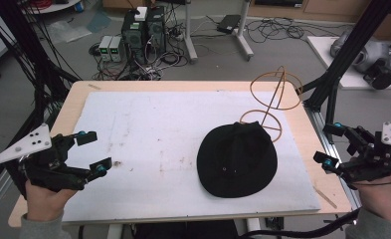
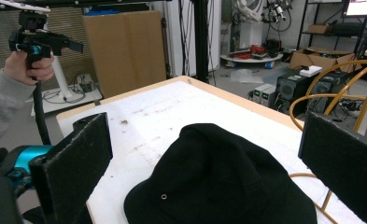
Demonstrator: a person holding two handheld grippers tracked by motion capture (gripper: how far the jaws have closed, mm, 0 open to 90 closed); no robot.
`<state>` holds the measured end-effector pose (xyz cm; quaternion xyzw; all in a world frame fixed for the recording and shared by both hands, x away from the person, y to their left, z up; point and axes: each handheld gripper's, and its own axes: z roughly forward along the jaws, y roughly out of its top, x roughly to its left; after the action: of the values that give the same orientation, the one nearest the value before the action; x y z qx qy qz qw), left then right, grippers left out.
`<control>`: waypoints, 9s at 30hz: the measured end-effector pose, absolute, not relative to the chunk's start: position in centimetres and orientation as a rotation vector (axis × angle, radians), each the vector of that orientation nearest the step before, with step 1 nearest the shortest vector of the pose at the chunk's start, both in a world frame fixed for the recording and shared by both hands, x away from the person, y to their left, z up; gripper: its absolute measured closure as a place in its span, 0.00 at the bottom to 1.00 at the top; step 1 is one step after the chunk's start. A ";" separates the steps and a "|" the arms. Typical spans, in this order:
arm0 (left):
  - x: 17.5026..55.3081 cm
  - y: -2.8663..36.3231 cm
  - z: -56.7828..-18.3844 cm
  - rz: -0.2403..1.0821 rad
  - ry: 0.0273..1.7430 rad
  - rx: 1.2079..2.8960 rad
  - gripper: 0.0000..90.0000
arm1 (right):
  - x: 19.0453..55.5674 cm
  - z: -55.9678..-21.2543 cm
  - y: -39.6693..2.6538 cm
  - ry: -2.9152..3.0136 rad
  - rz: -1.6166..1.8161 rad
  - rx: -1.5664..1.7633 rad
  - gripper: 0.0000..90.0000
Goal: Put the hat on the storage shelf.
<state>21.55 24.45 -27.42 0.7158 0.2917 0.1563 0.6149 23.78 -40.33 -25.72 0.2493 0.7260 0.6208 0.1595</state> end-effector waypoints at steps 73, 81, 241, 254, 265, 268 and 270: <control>20.3 25.6 -28.0 0.375 0.729 1.637 0.09 | 31.8 -26.8 -29.4 2.328 1.708 0.416 0.02; 20.4 25.6 -28.1 0.367 0.730 1.641 0.09 | 33.3 -28.4 -29.4 2.346 1.725 0.441 0.02; 20.2 26.4 -28.0 0.343 0.733 1.625 0.09 | 34.1 -10.6 -28.0 2.301 1.431 0.287 0.97; 20.2 26.5 -27.6 0.359 0.727 1.630 0.09 | 37.7 -8.8 -29.7 2.228 1.414 0.379 0.97; 20.7 26.2 -28.3 0.356 0.751 1.656 0.09 | 40.7 -7.6 -31.2 2.217 1.356 0.436 0.97; 20.6 26.2 -28.5 0.354 0.756 1.660 0.09 | 42.1 -7.8 -32.4 2.208 1.343 0.484 0.97; 20.5 26.2 -28.6 0.356 0.761 1.663 0.09 | 42.4 -7.8 -32.7 2.207 1.340 0.495 0.97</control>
<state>20.47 26.23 -28.60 0.7164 0.3278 0.1533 0.5965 42.37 -32.68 -7.81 0.1820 0.8121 0.4932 0.2534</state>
